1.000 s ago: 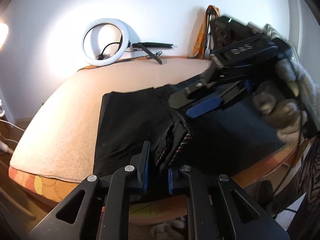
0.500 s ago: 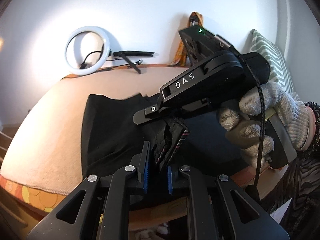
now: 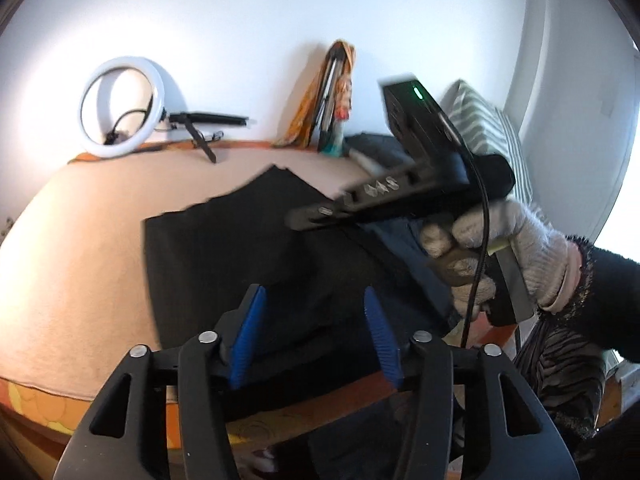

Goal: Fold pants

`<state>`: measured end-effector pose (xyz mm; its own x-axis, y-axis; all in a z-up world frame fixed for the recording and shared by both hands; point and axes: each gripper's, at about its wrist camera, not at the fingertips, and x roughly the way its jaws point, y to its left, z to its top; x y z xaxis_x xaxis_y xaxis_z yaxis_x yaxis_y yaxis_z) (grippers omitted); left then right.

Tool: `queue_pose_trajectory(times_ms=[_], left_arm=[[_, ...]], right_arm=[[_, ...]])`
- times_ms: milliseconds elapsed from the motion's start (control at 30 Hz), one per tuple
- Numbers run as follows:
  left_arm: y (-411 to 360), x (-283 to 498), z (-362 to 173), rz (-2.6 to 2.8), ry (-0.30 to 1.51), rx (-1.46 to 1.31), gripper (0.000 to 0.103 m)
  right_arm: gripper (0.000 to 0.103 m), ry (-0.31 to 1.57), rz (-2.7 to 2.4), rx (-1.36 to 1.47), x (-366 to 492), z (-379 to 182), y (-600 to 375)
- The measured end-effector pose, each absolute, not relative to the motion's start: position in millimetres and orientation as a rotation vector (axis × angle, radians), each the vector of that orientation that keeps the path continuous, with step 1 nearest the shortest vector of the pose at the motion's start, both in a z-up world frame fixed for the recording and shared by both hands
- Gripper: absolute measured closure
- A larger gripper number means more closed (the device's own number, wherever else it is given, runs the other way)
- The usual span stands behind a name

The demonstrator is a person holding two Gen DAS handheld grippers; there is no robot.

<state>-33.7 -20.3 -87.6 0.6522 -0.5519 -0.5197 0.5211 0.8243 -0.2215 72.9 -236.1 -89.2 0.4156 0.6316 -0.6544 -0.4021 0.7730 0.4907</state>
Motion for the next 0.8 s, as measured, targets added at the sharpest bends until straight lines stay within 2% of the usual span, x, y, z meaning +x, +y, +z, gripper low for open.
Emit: queue_pose_trajectory(times_ms=[300, 800], left_arm=[[-17, 27, -103, -0.465, 0.747, 0.032, 0.051], [-51, 40, -106, -0.548, 0.739, 0.053, 0.051]], right_arm=[[0.102, 0.935, 0.572, 0.311, 62, -89, -284], [0.102, 0.906, 0.422, 0.313, 26, -81, -371]])
